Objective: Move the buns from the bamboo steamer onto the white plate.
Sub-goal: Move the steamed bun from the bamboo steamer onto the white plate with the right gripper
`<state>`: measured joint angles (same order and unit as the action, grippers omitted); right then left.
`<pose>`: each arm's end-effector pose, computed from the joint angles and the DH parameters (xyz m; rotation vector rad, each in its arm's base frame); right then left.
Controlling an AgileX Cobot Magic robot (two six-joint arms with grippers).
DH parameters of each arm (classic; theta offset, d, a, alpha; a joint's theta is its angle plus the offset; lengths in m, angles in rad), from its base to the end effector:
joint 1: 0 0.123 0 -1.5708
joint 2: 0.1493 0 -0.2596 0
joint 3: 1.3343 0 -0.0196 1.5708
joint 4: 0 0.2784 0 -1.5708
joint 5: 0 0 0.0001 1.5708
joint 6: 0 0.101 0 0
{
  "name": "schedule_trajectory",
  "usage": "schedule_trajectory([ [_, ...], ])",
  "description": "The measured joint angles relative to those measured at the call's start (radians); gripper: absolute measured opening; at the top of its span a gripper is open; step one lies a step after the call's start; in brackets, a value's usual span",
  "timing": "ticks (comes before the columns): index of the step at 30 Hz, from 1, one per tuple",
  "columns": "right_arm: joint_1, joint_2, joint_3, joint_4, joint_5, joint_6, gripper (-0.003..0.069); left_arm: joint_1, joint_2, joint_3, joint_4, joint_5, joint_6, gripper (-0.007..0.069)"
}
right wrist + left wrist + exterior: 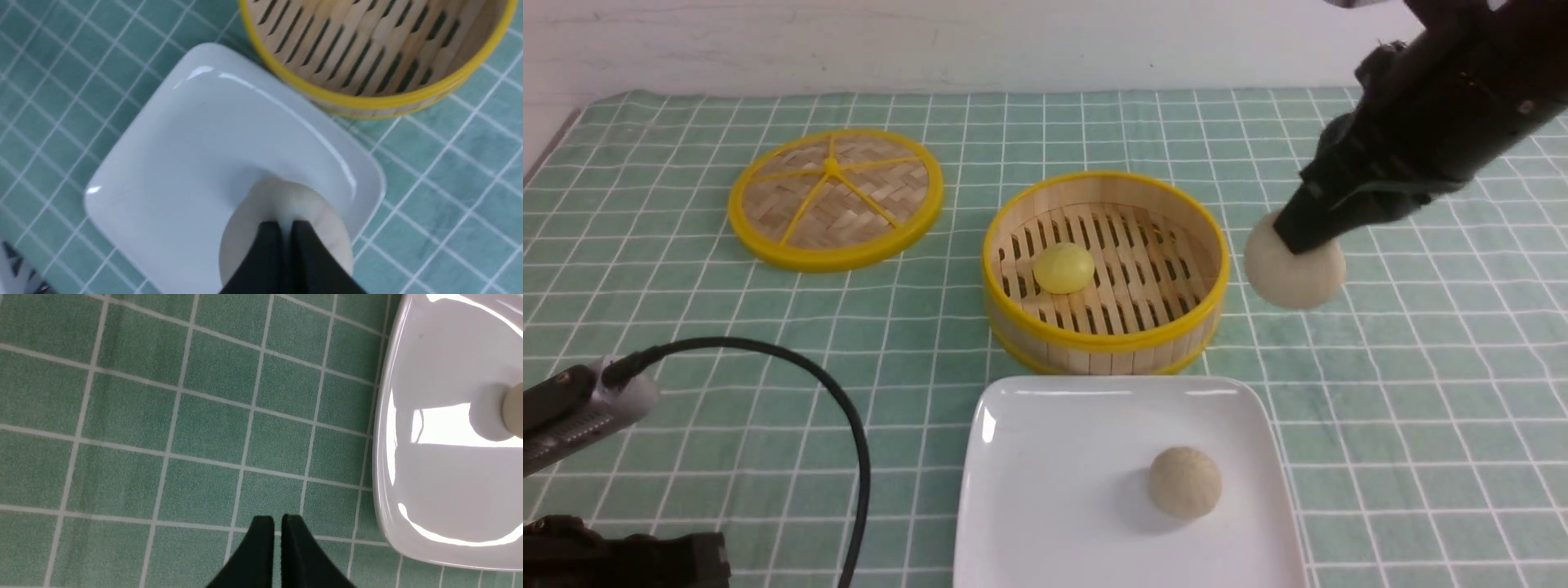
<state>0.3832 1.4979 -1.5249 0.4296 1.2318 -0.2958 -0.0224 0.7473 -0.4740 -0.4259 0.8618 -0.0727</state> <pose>0.2980 0.1629 0.3508 -0.8188 2.5181 0.6150 0.1660 -0.0354 0.2127 -0.3147 2.5726 -0.5528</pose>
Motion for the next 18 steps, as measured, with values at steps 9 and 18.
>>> schedule_trajectory([
  [9,0.0,-0.157,0.49,0.242,-0.153,-0.14,0.0022,0.0,0.0,0.0,0.001,-0.018,0.0,0.0069],
  [18,0.0,-0.12,0.766,0.355,-0.406,-0.279,0.004,0.0,0.0,0.0,0.001,-0.062,0.0,0.0076],
])
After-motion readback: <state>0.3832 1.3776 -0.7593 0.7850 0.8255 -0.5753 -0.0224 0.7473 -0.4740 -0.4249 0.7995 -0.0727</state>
